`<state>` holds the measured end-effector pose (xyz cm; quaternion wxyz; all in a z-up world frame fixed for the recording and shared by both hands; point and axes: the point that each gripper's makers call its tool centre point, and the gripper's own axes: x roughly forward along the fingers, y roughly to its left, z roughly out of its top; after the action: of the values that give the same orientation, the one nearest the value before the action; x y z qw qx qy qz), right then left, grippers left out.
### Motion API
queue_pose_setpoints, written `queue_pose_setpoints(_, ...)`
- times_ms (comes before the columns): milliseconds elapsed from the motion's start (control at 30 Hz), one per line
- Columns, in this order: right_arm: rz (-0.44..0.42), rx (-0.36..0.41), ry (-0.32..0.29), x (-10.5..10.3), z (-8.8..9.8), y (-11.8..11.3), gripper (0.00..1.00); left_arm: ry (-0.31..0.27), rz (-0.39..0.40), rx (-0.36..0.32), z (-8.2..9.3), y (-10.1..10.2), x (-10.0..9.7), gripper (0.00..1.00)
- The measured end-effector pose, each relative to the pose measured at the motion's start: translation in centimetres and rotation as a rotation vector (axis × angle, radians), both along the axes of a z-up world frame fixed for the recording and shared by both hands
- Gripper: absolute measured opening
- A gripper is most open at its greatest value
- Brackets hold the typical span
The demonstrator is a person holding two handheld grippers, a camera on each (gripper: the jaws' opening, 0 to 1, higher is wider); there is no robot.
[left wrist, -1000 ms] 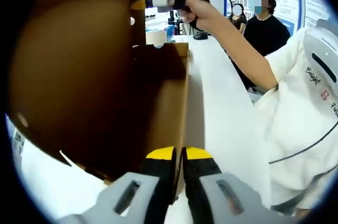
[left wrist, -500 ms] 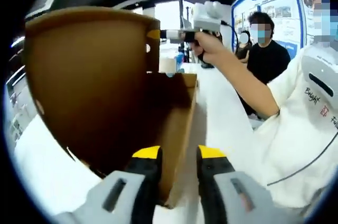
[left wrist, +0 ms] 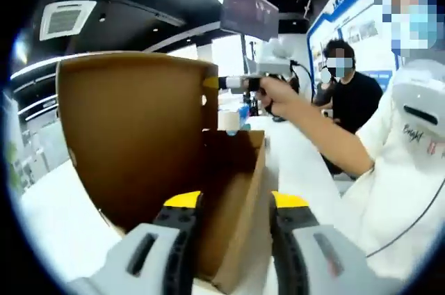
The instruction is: Operate the shoe box by opening the lid, removing the specified soft item, and placing it in the target area until the item is outside and the box remains undamaged.
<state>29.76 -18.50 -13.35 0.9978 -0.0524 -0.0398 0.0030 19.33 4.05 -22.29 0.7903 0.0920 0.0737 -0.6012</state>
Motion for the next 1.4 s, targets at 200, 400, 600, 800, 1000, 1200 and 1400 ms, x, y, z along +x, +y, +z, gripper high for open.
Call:
queue_pose_setpoints(200,0.004,-0.002,0.000,0.1,0.0,0.1,0.00,0.062,0.100,-0.167,2.7,1.3,1.8,0.38)
queue_pose_setpoints(400,0.005,-0.004,0.001,0.0,0.0,0.1,0.00,0.007,0.132,-0.213,4.0,2.2,1.8,0.49)
queue_pose_setpoints(600,0.006,0.000,-0.003,0.0,0.1,0.0,0.00,0.025,0.240,-0.274,4.9,3.4,2.6,0.57)
queue_pose_setpoints(800,0.006,-0.009,-0.003,-0.1,0.0,0.1,0.00,0.087,0.384,-0.393,5.9,5.9,4.1,0.54)
queue_pose_setpoints(1000,0.037,0.010,0.001,-0.8,-0.2,0.0,0.00,0.021,0.455,-0.329,6.2,7.3,2.9,0.67)
queue_pose_setpoints(1200,0.027,-0.034,-0.003,-1.4,-0.5,0.2,0.00,-0.013,0.467,-0.373,7.4,7.4,2.9,0.71)
queue_pose_setpoints(1400,0.056,-0.022,0.006,-1.9,-0.7,0.1,0.01,-0.020,0.498,-0.437,8.5,7.9,3.3,0.70)
